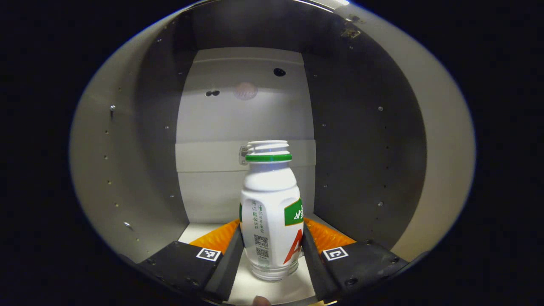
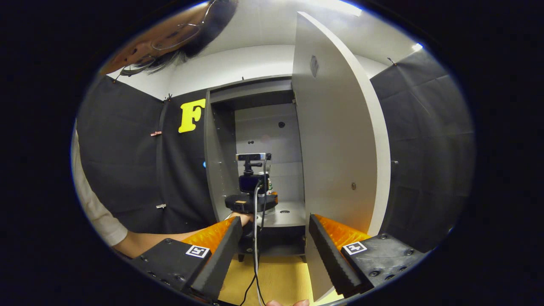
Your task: Open the cabinet door with the right hand, grasp the bottle in the cabinet with the left hand and place it on the coaster, then close the cabinet door with the right hand.
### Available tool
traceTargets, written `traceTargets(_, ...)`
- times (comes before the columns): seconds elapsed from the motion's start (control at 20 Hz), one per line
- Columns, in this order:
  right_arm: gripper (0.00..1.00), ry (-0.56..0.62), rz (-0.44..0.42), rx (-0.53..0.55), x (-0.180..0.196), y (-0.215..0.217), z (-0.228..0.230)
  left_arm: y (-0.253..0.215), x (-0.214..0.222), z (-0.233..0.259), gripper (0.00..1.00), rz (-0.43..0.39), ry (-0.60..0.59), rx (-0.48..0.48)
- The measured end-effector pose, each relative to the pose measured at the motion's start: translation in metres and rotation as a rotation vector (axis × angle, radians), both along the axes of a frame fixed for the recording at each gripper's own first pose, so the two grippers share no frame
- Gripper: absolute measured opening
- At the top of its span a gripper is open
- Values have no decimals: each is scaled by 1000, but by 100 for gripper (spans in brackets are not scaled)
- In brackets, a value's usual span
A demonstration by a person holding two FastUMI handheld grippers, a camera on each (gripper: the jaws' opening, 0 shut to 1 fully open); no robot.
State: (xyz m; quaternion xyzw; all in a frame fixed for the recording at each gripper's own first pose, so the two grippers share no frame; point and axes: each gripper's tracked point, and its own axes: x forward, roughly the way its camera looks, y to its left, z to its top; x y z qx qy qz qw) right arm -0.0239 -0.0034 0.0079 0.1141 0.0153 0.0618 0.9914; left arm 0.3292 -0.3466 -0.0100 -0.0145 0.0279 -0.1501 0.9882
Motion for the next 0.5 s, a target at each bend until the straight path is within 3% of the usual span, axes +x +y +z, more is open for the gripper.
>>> traceTargets(0.3, 98, -18, -2, 42, -1, 4, -8, 59, -53, 24, 72, 23, -52, -13)
traceTargets(0.5, 98, -32, -16, -54, -2, 9, -22, 103, -94, 27, 72, 32, -77, -49)
